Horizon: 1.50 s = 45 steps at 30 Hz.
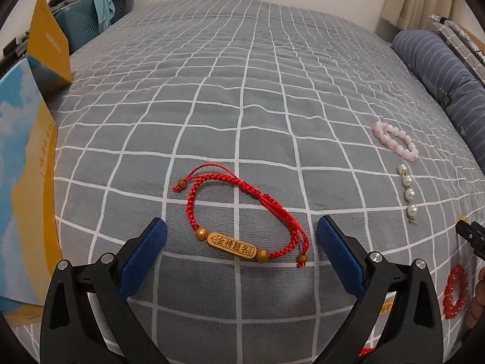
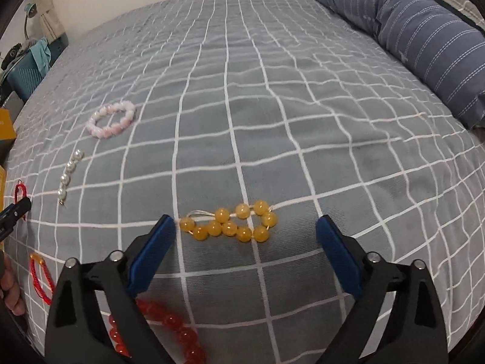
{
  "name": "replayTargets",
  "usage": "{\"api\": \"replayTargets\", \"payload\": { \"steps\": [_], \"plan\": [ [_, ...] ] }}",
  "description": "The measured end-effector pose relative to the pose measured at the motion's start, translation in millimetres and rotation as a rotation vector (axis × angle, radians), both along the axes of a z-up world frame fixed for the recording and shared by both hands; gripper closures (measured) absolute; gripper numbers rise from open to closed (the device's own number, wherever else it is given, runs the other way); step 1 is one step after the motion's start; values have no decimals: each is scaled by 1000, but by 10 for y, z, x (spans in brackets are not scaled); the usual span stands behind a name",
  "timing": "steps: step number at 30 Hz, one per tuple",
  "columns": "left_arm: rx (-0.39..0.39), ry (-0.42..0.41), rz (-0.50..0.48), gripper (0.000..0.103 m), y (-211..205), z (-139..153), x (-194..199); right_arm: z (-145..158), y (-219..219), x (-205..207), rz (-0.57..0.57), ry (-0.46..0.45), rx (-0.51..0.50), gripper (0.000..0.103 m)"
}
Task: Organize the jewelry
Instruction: 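Grasp the red cord bracelet with left tool while right grasps yellow bead bracelet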
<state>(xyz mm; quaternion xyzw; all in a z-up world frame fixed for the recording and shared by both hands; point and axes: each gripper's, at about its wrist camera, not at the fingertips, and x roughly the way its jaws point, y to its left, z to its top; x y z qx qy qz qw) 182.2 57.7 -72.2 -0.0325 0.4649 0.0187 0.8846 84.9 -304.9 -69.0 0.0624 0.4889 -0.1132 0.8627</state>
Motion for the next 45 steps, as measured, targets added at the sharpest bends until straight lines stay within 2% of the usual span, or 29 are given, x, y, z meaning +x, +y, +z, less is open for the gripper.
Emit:
{"api": "replayTargets", "payload": {
  "steps": [1, 3, 6, 10, 11, 12, 14, 16, 17, 20, 32, 45],
  "plan": [
    [3, 2, 0, 7, -5, -2, 0, -12, 4, -6, 3, -2, -2, 16],
    [4, 6, 0, 9, -6, 0, -1, -9, 22, -12, 11, -6, -7, 25],
    [14, 4, -1, 23, -9, 18, -22, 0, 48, -7, 35, -6, -15, 40],
    [22, 4, -4, 47, -1, 51, -37, 9, 89, -32, 56, -6, -31, 57],
    [19, 6, -1, 53, 6, 61, -42, 12, 103, -38, 61, -7, -34, 63],
    [12, 7, 0, 55, 18, 70, -45, 15, 107, -33, 64, -6, -37, 72],
    [0, 10, 1, 68, 36, 77, -49, 13, 123, -35, 76, -2, -32, 84],
    [-19, 14, -3, 78, 58, 89, -53, 16, 133, -22, 83, -2, -39, 84],
    [-29, 14, -7, 88, 57, 92, -49, 16, 149, -20, 88, -2, -50, 91],
    [-49, 13, -16, 91, 63, 107, -63, 20, 174, -22, 94, -4, -73, 94],
    [-30, 8, -42, 92, -9, 216, -111, 209, 165, -109, 75, -41, -56, 94],
    [-8, -18, -55, 92, -13, 514, -194, 499, 330, -137, 94, -87, -58, 94]
  ]
}}
